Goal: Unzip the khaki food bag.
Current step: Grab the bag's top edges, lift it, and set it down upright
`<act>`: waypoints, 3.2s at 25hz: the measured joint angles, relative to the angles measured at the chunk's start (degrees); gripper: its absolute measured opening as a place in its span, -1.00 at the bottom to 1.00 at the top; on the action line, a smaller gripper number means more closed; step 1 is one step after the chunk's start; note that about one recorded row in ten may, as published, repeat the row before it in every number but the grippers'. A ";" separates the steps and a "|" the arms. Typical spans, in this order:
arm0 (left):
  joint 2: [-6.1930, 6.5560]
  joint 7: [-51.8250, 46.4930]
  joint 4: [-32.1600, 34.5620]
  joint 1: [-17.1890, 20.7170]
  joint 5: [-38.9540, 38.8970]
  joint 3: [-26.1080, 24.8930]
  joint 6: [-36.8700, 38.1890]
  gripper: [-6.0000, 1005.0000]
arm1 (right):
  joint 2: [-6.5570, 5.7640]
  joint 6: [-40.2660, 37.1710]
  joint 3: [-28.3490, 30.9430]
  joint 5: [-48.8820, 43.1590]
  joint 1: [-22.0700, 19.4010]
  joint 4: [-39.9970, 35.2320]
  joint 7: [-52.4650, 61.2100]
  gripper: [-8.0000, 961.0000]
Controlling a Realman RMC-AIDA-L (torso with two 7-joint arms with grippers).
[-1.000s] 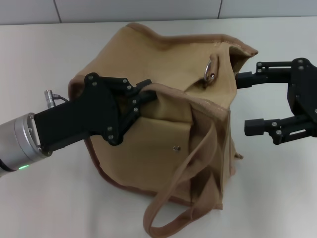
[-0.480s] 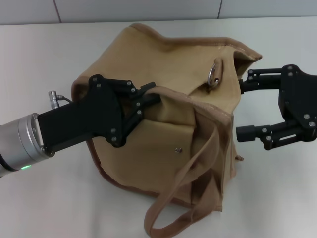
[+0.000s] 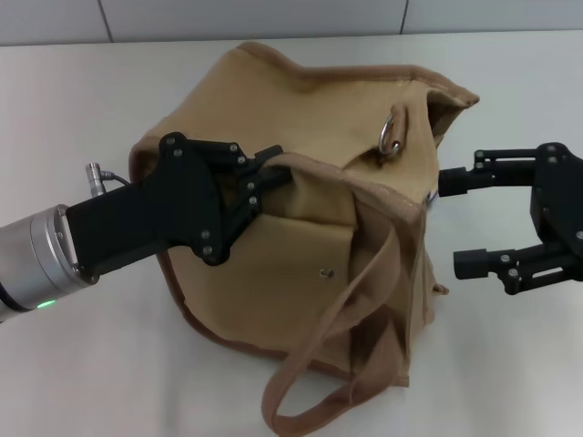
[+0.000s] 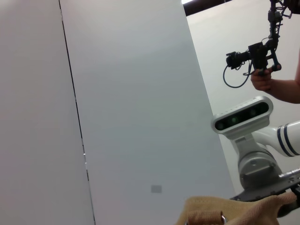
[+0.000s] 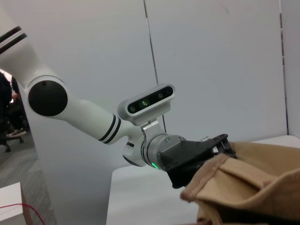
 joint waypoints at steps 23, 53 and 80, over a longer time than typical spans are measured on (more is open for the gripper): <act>-0.01 0.00 0.00 -0.80 -1.72 0.17 -1.34 -0.89 | -0.65 4.13 7.56 1.57 -3.19 5.21 -1.64 0.52; -0.10 -0.01 -0.17 -1.53 -1.71 0.44 -1.28 -0.89 | 0.23 11.22 3.06 -5.05 3.24 16.28 -9.34 0.02; 0.00 0.00 -0.27 -1.38 -2.49 -0.24 -2.47 -0.89 | -0.06 8.32 3.03 -4.77 2.27 16.37 -10.28 -0.96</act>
